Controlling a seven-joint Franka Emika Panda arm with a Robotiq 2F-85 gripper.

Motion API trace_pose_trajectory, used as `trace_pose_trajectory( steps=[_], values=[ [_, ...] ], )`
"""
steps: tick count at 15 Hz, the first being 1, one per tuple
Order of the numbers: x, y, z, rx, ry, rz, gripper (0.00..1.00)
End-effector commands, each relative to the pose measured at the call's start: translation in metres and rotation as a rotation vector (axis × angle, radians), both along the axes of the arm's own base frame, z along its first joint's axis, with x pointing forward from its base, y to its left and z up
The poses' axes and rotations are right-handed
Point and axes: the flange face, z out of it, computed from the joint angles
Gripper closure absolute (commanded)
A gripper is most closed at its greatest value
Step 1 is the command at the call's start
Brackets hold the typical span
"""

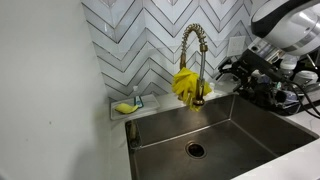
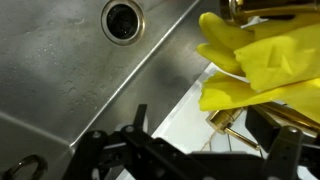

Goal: Hang the yellow gloves over the faucet

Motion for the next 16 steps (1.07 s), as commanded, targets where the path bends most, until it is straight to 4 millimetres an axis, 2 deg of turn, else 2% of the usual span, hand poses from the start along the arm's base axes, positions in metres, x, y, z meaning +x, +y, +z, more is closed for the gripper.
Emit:
trace_pose_trajectory(
  steps=[1,3,8,13,16],
  values=[
    [0.003,0.001,0.0,0.004,-0.001,-0.006,0.0],
    [0.005,0.002,-0.001,0.007,0.001,-0.012,0.0],
    [0.011,0.013,-0.003,0.153,0.147,-0.129,0.0],
    [0.022,0.018,-0.011,0.197,0.265,-0.243,0.0],
    [0.028,0.024,-0.018,0.219,0.327,-0.302,0.14]
  ],
)
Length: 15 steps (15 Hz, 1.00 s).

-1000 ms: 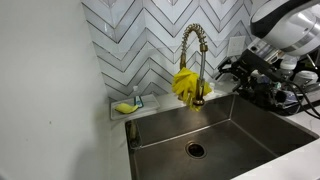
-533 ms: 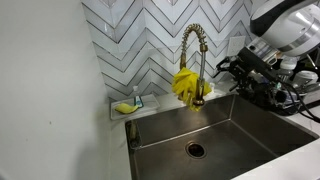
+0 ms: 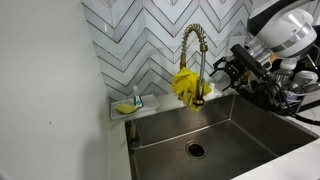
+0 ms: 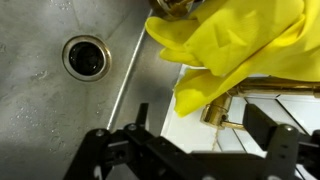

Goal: Hang the yellow gloves over the faucet

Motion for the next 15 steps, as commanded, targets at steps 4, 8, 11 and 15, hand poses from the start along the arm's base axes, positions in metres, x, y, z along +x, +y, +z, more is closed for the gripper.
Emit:
trace_pose_trajectory(
  steps=[4,8,11,15],
  values=[
    [0.015,0.017,-0.012,0.122,0.146,-0.081,0.36],
    [0.021,0.022,-0.017,0.176,0.189,-0.102,0.72],
    [0.02,0.023,-0.023,0.18,0.234,-0.108,0.91],
    [0.019,0.021,-0.026,0.177,0.271,-0.124,0.99]
  ],
)
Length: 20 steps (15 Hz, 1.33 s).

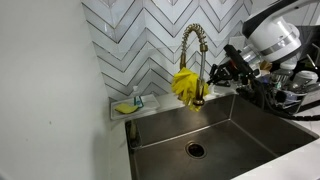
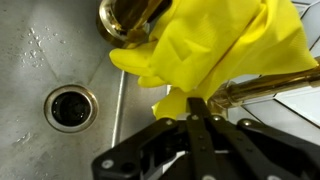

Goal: Hang the yellow gloves over the faucet

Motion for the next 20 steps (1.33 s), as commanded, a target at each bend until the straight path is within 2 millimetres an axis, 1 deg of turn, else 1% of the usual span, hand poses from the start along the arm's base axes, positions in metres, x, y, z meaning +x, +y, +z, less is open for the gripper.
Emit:
trace_pose_trajectory(
  steps=[1,6,7,8,11,14,15,16,17,18,20],
  values=[
    [0.001,0.0,0.0,0.018,0.043,-0.017,1.0],
    [0.005,-0.004,0.011,-0.003,0.007,-0.035,1.0],
    [0.005,-0.005,0.01,-0.018,0.007,-0.03,0.74],
    [0.005,-0.005,0.007,-0.021,0.013,-0.027,0.73],
    [0.006,-0.001,-0.001,-0.014,0.03,-0.029,0.53],
    [0.007,0.003,-0.006,-0.005,0.046,-0.033,0.28],
    [0.007,0.004,-0.008,-0.002,0.053,-0.035,0.22],
    [0.007,0.005,-0.01,-0.001,0.059,-0.036,0.63],
    [0.008,0.005,-0.012,-0.006,0.062,-0.037,0.58],
    [0.008,0.005,-0.013,-0.008,0.065,-0.038,0.58],
    [0.008,0.006,-0.014,-0.009,0.068,-0.039,0.73]
  ],
)
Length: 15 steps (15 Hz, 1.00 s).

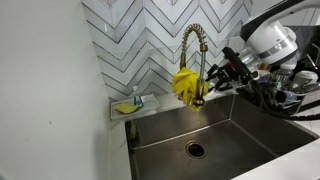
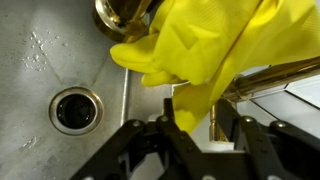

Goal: Hang the yellow gloves over the faucet

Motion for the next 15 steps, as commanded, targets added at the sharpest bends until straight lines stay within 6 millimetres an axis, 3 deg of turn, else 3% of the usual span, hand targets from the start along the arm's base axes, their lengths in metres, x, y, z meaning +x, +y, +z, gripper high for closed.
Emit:
trace_pose_trajectory(
  steps=[1,4,15],
  values=[
    [0.001,0.005,-0.003,-0.001,0.024,-0.011,0.83],
    [0.001,0.006,0.001,0.006,0.017,-0.012,1.0],
    [0.001,0.001,0.062,-0.041,-0.154,0.008,1.0]
  ],
)
